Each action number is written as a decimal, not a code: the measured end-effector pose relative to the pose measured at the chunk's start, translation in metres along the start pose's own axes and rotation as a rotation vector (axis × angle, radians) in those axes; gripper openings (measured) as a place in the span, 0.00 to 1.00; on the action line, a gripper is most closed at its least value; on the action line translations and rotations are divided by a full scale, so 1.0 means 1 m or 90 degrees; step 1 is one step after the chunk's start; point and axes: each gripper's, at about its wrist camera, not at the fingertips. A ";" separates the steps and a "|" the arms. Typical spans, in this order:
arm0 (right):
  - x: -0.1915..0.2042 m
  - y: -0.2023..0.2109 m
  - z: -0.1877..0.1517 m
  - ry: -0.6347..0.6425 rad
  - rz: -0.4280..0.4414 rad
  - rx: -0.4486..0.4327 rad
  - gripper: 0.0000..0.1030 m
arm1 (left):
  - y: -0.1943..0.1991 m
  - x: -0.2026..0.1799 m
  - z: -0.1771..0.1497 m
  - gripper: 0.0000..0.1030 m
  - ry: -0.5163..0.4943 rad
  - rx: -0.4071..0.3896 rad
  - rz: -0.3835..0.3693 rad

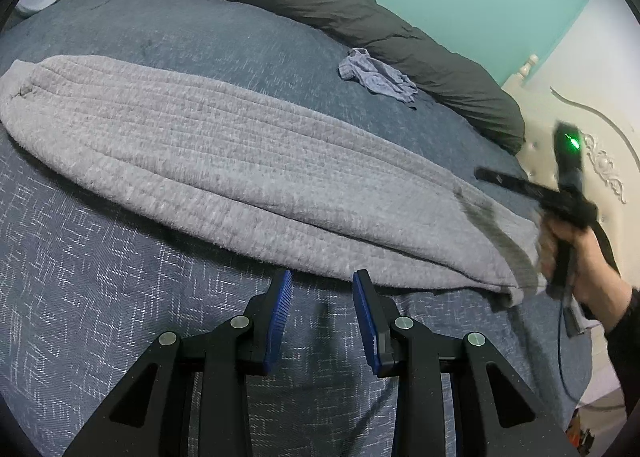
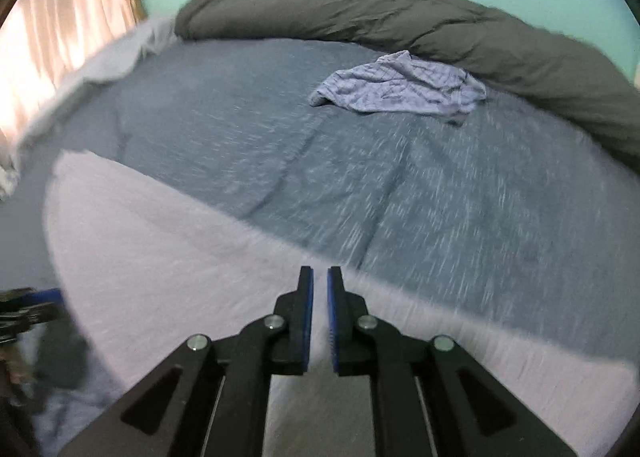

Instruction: Fold clothes

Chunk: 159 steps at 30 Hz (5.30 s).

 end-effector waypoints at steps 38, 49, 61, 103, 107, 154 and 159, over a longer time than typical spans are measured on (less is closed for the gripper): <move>0.021 0.053 -0.170 -0.215 -0.263 0.018 0.46 | 0.020 -0.011 0.004 0.35 -0.002 -0.037 -0.041; -0.003 0.078 -0.152 -0.268 -0.269 -0.065 0.11 | 0.034 0.003 0.006 0.35 0.020 -0.058 -0.039; -0.009 0.078 -0.149 -0.191 -0.178 0.096 0.06 | 0.038 0.000 0.007 0.35 0.016 -0.059 -0.047; -0.020 0.076 -0.192 -0.242 -0.176 0.083 0.03 | 0.040 0.000 0.006 0.38 0.019 -0.061 -0.046; -0.022 0.068 -0.198 -0.224 -0.189 0.098 0.03 | 0.040 0.002 0.007 0.38 0.020 -0.060 -0.045; 0.018 -0.056 0.005 0.126 -0.083 0.107 0.50 | 0.015 0.029 0.006 0.40 0.053 -0.029 -0.022; 0.021 -0.071 0.003 0.143 -0.084 0.130 0.32 | 0.014 0.029 0.007 0.40 0.056 -0.030 -0.022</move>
Point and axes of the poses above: each gripper's, at about its wrist camera, not at the fingertips, and y roughly against the way its jaws point, x to its left, z to its top, and after that the axes turned 11 degrees about -y, right-handed
